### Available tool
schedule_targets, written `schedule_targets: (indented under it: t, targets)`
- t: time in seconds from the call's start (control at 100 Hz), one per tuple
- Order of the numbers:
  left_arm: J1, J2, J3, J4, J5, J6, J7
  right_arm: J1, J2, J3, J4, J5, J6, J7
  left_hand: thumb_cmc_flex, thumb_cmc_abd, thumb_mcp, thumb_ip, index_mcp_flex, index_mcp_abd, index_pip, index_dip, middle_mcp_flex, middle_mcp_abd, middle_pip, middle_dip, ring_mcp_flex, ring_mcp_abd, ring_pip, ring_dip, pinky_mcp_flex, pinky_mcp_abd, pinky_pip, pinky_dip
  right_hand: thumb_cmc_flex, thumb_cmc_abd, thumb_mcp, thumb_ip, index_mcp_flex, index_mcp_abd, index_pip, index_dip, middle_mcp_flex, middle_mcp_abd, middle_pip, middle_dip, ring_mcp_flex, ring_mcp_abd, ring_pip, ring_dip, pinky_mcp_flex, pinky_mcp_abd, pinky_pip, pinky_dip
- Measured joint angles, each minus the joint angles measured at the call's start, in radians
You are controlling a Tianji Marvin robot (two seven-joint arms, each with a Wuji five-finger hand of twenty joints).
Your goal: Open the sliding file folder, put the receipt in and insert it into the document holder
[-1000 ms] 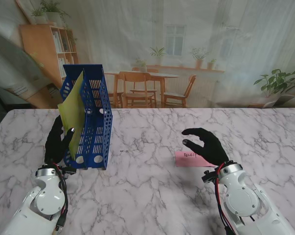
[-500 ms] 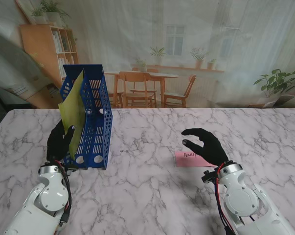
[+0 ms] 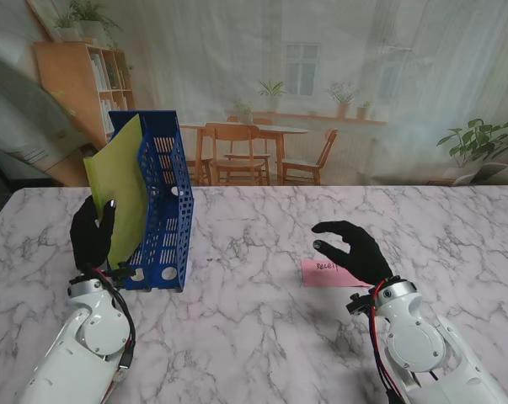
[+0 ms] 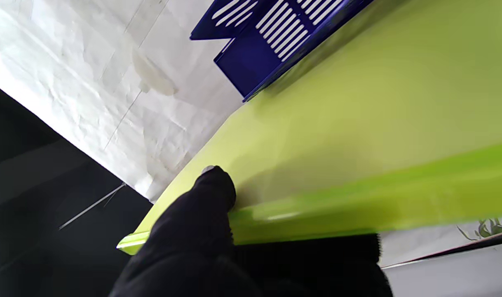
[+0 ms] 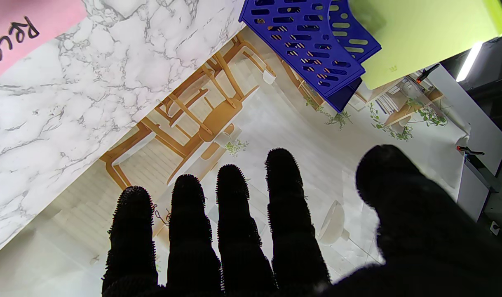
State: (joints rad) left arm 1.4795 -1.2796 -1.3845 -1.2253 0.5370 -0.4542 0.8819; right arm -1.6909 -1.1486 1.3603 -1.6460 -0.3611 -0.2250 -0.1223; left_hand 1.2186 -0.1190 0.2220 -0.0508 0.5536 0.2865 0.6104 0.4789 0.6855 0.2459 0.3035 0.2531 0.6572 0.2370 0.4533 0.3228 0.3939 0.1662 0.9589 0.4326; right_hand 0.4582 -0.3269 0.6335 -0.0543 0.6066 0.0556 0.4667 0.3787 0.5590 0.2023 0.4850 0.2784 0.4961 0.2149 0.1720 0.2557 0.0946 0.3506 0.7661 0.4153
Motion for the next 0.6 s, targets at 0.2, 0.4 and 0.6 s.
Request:
schedule_targets:
  t: [0.2,0.4,0.6]
  targets:
    - [-0.005,-0.003,-0.015,-0.038,0.001,-0.048,-0.018,0.003,0.001,-0.006,0.001,0.001,0.006,0.004,0.000,0.000,0.000,0.000,0.000,-0.012,0.069,0.000,0.011,-0.012,0.011,0.011,0.013,-0.004,0.000,0.000,0.009,0.000,0.000,0.000,0.000,0.000,0.000,0.000,0.000,0.000,0.000,0.000,0.000,0.000,0.000,0.000,0.000,0.000,0.000,0.000,0.000,0.000,0.000,0.000]
    - [0.011,0.000,-0.070,-0.162,0.018,-0.110,-0.097,0.005,0.001,-0.006,0.003,0.001,0.006,0.004,0.000,0.000,0.001,0.000,0.000,-0.018,0.107,0.000,0.011,-0.017,0.022,0.012,0.013,-0.006,0.001,0.000,0.010,-0.003,0.000,0.000,0.000,0.000,0.000,0.000,0.000,0.000,0.000,0.000,0.000,0.000,0.000,0.000,0.000,0.000,0.000,0.000,0.000,0.000,0.000,0.000]
    - [0.046,0.019,-0.122,-0.370,-0.020,-0.173,-0.265,0.005,0.001,-0.005,0.004,0.001,0.005,0.002,0.000,0.000,0.003,0.000,0.000,-0.037,0.123,0.000,0.012,-0.027,0.024,0.013,0.014,-0.014,0.008,0.000,0.011,-0.010,0.012,0.000,0.000,0.000,0.000,0.000,0.000,0.000,0.000,0.000,0.000,0.000,0.000,0.000,0.000,0.000,0.000,0.000,0.000,0.000,0.000,0.000]
